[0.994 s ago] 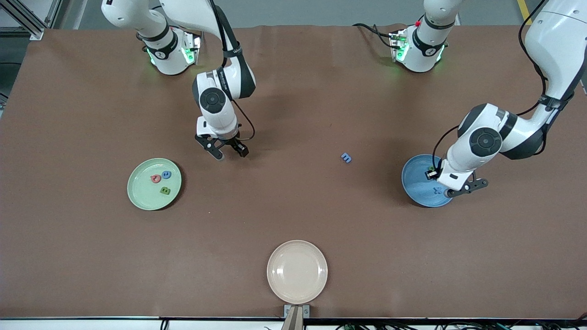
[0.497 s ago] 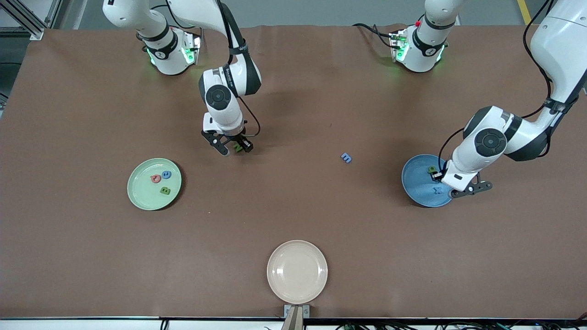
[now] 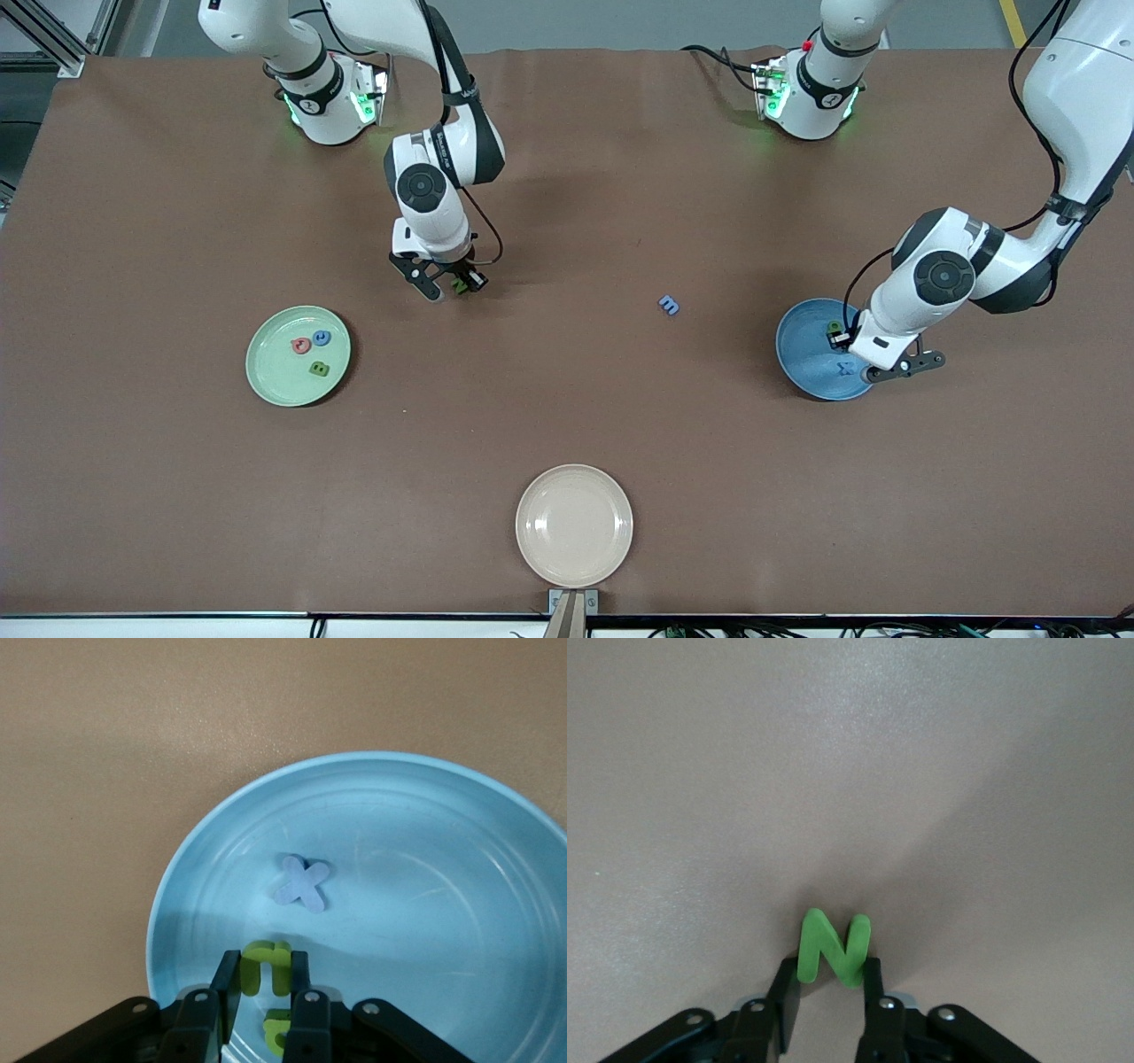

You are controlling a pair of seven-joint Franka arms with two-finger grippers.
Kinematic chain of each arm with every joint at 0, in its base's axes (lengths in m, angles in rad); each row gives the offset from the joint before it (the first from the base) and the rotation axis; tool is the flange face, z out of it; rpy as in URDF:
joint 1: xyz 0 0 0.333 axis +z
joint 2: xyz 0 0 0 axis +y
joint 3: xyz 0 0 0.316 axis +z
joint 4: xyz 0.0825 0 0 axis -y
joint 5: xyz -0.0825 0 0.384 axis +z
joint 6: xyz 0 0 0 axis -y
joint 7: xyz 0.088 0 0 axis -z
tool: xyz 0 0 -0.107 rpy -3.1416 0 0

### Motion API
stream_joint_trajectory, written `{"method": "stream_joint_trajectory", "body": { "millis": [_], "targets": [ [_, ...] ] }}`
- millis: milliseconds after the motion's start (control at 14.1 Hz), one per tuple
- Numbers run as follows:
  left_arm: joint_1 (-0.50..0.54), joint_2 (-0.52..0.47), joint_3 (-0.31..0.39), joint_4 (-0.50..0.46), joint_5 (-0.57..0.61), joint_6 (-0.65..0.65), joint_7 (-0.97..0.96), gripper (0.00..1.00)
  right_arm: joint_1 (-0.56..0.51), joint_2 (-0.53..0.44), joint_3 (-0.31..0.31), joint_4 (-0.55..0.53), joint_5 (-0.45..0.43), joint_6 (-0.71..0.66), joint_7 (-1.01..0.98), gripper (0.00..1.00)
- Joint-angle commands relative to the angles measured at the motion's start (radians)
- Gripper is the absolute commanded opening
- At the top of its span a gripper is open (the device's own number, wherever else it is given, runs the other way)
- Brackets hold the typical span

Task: Sort upper and lower case letters into plates
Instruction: 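Place the N on the green plate while the left gripper grasps blue e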

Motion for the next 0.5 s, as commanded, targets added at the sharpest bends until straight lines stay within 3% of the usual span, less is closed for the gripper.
{"method": "stream_joint_trajectory", "body": {
  "millis": [0,71,213,426],
  "targets": [
    [0.015,0.0,-0.008,-0.004,0.027,0.012,0.006,0.63,-0.004,0.001,-0.009,-0.016,0.02,0.003,-0.021,0.0],
    [0.015,-0.007,-0.011,0.002,0.027,0.01,0.002,0.8,-0.013,-0.003,-0.012,-0.015,0.02,-0.005,-0.049,0.0],
    [0.015,-0.009,-0.04,0.011,0.021,0.003,-0.004,1.0,-0.032,-0.012,-0.019,-0.015,0.02,-0.007,-0.095,0.0],
    [0.004,-0.007,-0.117,0.045,-0.005,-0.063,-0.02,1.0,-0.032,-0.022,-0.087,0.002,0.018,-0.062,-0.191,0.0]
  ]
}}
